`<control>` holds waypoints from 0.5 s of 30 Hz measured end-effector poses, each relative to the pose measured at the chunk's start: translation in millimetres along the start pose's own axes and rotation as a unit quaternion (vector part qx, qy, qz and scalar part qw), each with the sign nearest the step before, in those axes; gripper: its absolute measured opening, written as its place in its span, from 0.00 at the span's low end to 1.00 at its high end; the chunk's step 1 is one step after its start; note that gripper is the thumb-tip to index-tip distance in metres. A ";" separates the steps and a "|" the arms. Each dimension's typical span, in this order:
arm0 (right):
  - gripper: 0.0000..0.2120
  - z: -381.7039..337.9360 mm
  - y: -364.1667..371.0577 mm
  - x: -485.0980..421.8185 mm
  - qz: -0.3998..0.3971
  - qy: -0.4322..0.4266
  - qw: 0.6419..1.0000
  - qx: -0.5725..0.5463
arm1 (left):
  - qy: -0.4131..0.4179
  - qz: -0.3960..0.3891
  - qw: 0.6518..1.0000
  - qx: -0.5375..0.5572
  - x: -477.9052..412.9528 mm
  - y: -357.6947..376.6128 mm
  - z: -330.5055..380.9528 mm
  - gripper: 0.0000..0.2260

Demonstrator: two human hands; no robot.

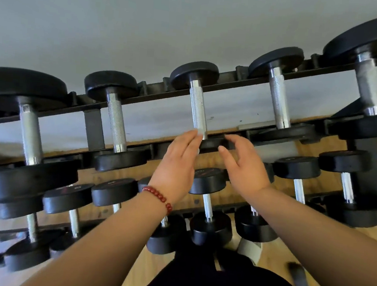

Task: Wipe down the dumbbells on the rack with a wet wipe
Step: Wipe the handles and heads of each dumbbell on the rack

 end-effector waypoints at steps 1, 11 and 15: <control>0.22 0.7 -4.0 2.3 -0.013 -0.014 1.000 0.024 | 0.010 -0.010 0.998 -0.059 2.4 4.6 5.3 0.29; 0.25 4.2 -43.4 30.2 -0.093 -0.174 0.954 0.226 | -0.038 -0.049 0.993 -0.104 31.9 12.8 53.0 0.34; 0.25 9.8 -56.3 39.3 -0.106 -0.210 0.939 0.253 | -0.037 -0.042 0.994 -0.092 33.8 15.2 72.8 0.35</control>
Point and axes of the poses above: each hand's wrist, its own x-axis away from the middle knuckle, its own y-axis out of the palm, z = x × y, the point moved 6 cm from there along -x, towards the middle knuckle, and after that the axes turned 8 degrees about -y, right-handed, at the moved point
